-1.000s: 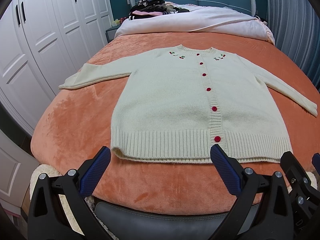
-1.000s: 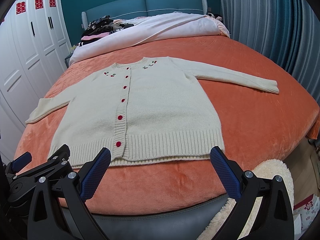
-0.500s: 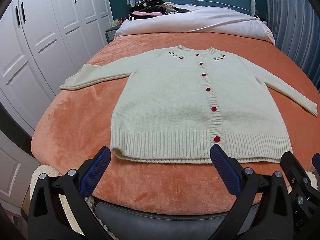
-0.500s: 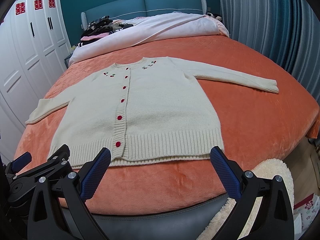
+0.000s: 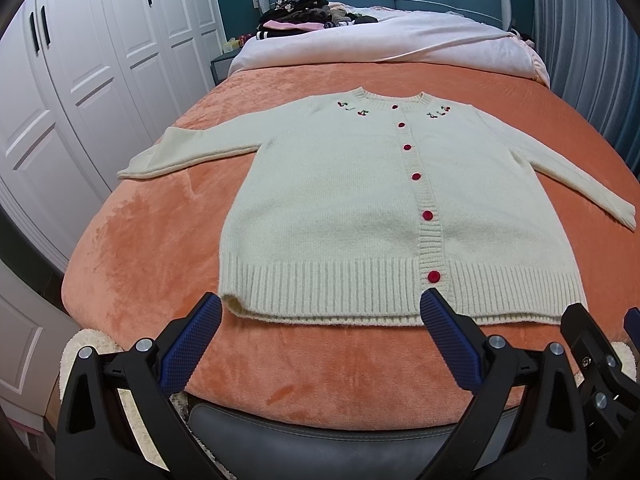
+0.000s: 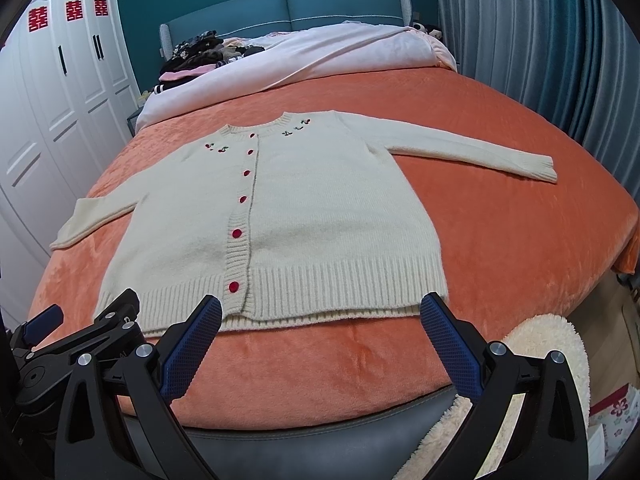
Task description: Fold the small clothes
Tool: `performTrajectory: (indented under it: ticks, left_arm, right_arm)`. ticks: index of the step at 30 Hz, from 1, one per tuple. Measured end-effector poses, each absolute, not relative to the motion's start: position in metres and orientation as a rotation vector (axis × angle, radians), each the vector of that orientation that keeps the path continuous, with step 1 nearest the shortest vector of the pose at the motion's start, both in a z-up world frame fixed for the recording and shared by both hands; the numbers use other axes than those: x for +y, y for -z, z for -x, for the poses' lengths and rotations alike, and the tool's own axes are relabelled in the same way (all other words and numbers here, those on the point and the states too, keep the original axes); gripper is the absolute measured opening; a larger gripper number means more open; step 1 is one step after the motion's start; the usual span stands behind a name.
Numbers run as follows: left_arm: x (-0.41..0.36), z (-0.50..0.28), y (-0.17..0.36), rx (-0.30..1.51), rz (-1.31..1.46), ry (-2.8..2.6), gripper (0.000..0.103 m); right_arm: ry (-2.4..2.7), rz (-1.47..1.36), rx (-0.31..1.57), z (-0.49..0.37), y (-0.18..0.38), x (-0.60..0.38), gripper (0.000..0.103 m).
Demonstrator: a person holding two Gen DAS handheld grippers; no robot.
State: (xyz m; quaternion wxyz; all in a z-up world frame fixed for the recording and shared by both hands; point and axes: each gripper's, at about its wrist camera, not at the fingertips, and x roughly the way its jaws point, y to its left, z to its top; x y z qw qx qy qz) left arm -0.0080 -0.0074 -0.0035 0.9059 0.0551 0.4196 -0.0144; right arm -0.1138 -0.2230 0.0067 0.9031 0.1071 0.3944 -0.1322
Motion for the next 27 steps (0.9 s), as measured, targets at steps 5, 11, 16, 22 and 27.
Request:
performTrajectory:
  ticks: [5, 11, 16, 22, 27]
  left_arm:
    - [-0.007, 0.004, 0.014, 0.922, -0.054, 0.073, 0.098]
    - [0.013, -0.008, 0.026, 0.957, 0.073, 0.087, 0.098]
    - [0.025, -0.027, 0.04, 0.986, 0.174, 0.089, 0.098]
    - [0.013, -0.047, 0.052, 1.007, 0.21, 0.141, 0.098]
    - [0.0, -0.065, 0.061, 1.034, 0.197, 0.156, 0.098]
  right_arm:
    - [0.21, -0.28, 0.831, 0.109, 0.006, -0.238, 0.098]
    - [0.295, -0.392, 0.788, 0.098, 0.024, -0.331, 0.098]
    - [0.443, -0.595, 0.708, 0.07, 0.038, -0.469, 0.098]
    - [0.592, -0.867, 0.645, 0.03, 0.075, -0.617, 0.097]
    - [0.664, -0.997, 0.6, 0.008, 0.107, -0.677, 0.093]
